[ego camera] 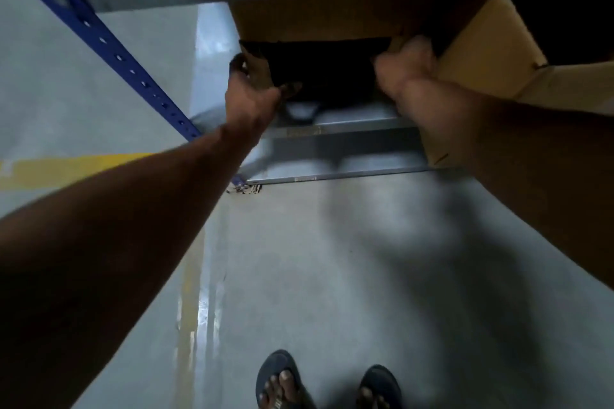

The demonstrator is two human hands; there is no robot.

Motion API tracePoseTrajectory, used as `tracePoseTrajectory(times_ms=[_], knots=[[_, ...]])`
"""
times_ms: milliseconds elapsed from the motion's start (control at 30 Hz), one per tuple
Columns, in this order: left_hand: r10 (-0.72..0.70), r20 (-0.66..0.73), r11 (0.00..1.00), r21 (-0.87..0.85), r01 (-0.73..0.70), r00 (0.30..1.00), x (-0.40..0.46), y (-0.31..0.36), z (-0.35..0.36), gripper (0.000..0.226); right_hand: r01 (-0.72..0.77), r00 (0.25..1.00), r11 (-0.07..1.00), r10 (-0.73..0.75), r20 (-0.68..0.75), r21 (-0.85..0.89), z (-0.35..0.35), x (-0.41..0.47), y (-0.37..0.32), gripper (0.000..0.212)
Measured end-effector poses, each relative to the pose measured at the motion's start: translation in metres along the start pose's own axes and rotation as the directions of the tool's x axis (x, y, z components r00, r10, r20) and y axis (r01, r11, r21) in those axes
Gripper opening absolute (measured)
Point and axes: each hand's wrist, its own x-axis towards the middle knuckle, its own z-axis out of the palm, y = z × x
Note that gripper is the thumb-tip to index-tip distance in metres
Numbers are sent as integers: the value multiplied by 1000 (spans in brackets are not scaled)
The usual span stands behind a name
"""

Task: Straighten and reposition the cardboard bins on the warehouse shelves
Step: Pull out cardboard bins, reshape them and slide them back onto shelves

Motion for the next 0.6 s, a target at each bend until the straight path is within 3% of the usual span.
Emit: tracePoseTrajectory(times_ms=[100,167,300,400,600], knots=[[26,-46,1000,8,-25,999,9,4,4,72,-63,998,991,62,11,120,7,12,-9,32],[46,-38,999,16,-46,998,1,4,7,60,-78,996,972,84,-16,220,9,4,-9,42],[5,-41,997,-72,-8,999,-35,-10,-8,71,-73,993,919,101,-52,388,11,-38,6,56],[-27,-9,999,-45,26,1000,-75,-26,-31,74,-86,993,913,111,-41,398,7,-81,25,59],[-222,44,959,-170,226,974,-171,-38,-72,55,-194,979,829,197,50,525,-22,-175,65,48]])
